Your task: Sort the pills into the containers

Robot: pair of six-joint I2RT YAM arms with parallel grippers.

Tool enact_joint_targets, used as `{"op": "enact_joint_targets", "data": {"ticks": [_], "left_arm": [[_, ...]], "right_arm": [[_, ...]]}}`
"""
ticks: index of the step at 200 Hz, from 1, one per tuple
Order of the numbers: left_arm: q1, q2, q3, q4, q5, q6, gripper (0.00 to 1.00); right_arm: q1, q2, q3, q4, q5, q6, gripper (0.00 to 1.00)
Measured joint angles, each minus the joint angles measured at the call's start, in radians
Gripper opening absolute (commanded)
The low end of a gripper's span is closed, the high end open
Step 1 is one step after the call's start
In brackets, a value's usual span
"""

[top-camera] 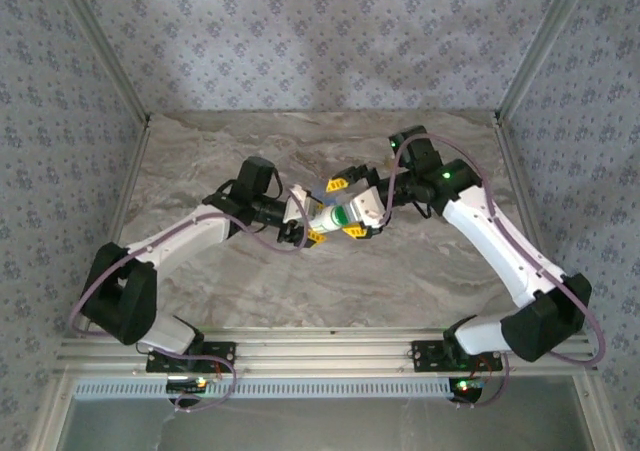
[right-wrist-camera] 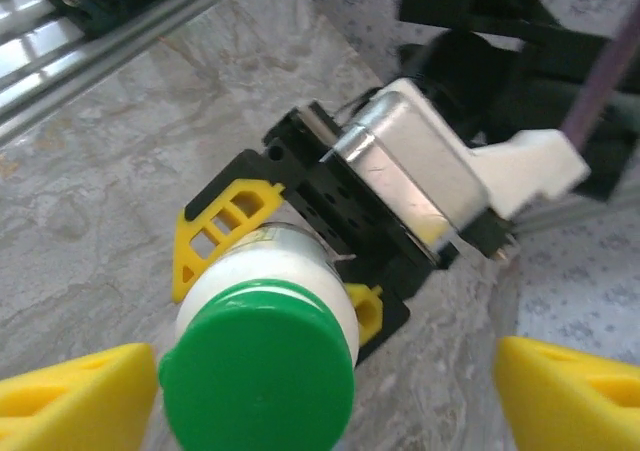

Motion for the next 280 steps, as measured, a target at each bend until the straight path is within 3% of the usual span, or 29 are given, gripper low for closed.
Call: {"op": "enact_joint_targets", "data": {"ticks": [19,41,59,90,99,134,189,280], "left_arm": [[0.0,-0.042,-0.085,0.168,-0.113,-0.114,0.0],[0.0,-0.077,-0.184,0.393,-0.306,-0.238,0.0],[-0.008,-0.08,-0.23,0.529,-0.475,-0.317,0.0],[-0.051,-0.079,-0.256,0.691,-0.709,-0.391,0.0],[-0.064,-0.077,-0.256,0.731,-0.761,-0.402,0.0],[-0.098,-0.055,-0.256,0.823,-0.892,-0.409,0.0],[-0.115,-0.01,-0.256,0.851,-0.967,-0.405,0.0],[-0.144,0.009,-0.255,0.867,-0.991,-0.351,0.0]], "right_arm": [[-0.03,-0.065,-0.08,0.137,0.027,0.127,1.0],[-0.068,-0.135,-0.189,0.341,0.074,0.413,1.0],[-0.046,-0.126,-0.18,0.453,0.217,0.724,1.0],[0.016,-0.035,-0.018,0.483,0.519,1.252,1.0],[0.019,-0.024,0.01,0.486,0.58,1.401,0.96],[0.023,-0.016,0.016,0.484,0.666,1.82,0.88],[0.08,0.069,0.024,0.48,0.65,2.062,0.88],[0.093,0.2,0.067,0.425,0.558,2.14,0.8]]}}
